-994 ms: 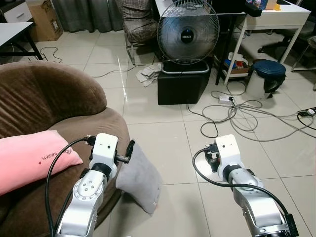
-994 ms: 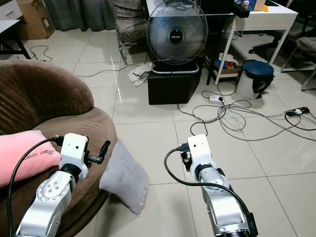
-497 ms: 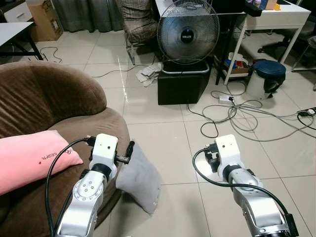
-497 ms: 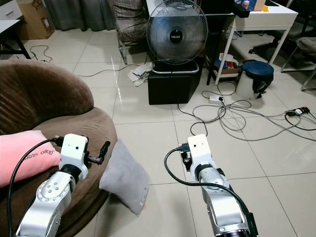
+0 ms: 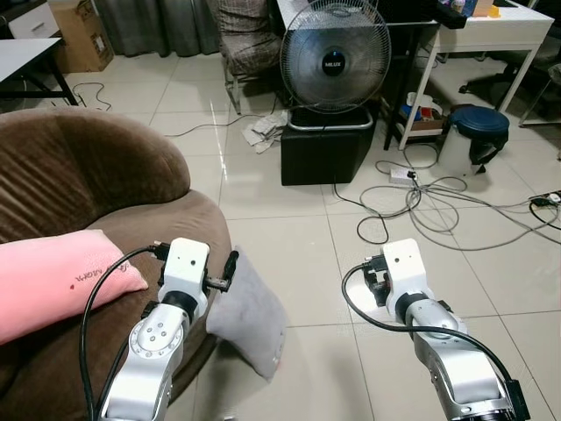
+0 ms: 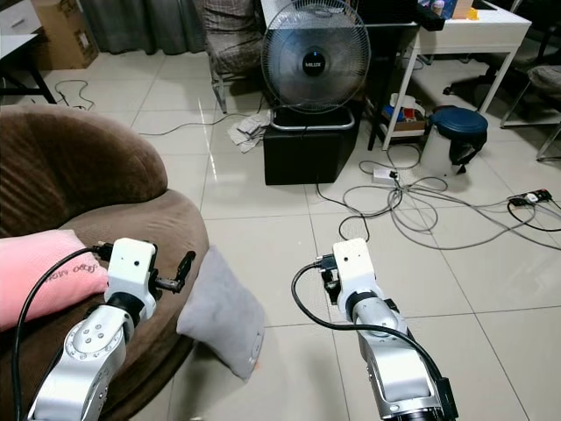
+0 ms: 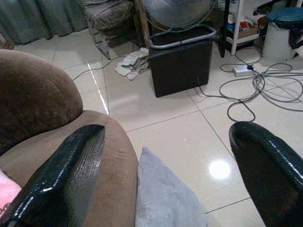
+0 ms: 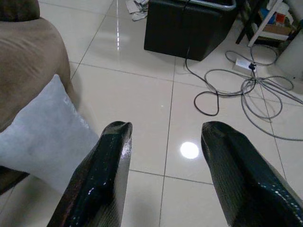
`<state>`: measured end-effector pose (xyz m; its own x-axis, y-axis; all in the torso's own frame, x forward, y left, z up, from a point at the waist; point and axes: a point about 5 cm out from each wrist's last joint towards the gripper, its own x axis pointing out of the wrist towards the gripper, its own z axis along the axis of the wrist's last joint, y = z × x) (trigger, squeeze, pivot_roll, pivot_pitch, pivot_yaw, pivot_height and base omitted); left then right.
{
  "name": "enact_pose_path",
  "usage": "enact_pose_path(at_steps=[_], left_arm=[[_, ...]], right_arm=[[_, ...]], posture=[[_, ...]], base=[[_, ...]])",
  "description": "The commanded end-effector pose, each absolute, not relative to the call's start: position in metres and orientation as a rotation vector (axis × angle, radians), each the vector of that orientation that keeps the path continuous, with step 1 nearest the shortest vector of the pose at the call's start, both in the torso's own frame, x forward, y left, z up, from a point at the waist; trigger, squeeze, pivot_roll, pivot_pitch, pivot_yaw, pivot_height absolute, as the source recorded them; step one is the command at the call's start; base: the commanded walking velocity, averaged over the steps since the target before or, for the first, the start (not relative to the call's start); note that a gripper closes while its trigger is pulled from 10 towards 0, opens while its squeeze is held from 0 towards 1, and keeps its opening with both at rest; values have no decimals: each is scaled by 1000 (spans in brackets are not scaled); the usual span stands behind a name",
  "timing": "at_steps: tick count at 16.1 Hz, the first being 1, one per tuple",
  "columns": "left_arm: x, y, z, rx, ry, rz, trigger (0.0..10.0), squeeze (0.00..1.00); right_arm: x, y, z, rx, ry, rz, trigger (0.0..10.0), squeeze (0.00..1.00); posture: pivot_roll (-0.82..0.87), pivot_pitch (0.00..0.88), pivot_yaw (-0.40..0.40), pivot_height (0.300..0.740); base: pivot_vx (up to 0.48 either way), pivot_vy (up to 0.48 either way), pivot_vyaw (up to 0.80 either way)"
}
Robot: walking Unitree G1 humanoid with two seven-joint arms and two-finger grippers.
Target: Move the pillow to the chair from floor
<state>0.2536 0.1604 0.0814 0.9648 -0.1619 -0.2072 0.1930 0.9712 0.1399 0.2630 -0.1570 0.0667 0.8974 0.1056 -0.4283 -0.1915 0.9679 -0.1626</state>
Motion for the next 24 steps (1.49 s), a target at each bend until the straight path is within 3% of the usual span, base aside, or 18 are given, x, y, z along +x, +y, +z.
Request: enact_pose_path(at_steps=[1,6,20,24], left_arm=[[253,162,84,169,195,-183,10000,0],[253,161,84,170,195,-184,10000,0],[257,162,83,181,211,-188,10000,0],[259,161,78,180,226,-212,10000,0]], right_arm=[[263,-156,67,-212,433,155,10000,0],[264,-156,67,-212,432,153,10000,0],[267,-155,69,-192,396,155,10000,0],[269,-154,64,-184,400,156,10000,0]], posture=[[-21,0,40,675],[-22,0,42,630],[-16,0,41,630],[-10,0,40,630]], base=[[0,0,0],[0,0,0],[0,0,0],[268,0,0]])
